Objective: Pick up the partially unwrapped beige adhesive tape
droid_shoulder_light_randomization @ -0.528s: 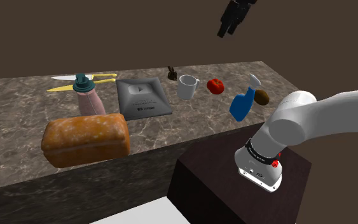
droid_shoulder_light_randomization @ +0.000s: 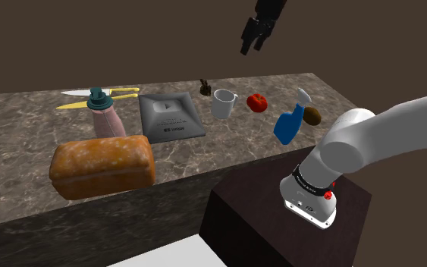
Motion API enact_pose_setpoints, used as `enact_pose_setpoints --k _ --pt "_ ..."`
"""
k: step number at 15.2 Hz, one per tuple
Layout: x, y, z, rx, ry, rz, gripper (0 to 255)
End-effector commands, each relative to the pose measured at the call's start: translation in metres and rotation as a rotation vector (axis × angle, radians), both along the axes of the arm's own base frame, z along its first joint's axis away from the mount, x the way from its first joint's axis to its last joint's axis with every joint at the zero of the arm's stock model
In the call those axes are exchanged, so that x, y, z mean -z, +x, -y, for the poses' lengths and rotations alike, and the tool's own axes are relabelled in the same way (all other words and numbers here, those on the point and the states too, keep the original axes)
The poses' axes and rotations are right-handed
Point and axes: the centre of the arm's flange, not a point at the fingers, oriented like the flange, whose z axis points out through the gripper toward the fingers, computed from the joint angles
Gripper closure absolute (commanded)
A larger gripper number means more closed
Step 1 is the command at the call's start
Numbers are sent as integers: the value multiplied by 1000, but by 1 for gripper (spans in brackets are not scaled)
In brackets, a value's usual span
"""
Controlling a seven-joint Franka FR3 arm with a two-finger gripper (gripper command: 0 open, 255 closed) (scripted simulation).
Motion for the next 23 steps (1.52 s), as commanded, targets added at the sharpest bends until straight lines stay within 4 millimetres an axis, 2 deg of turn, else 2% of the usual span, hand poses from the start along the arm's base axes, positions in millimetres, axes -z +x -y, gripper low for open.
enact_pose_setpoints --k 1,12,23 --pt "19 21 3 11 -10 -11 0" --pt "123 126 22 73 -66 -74 0" --pt "232 224 53 135 -122 -137 0"
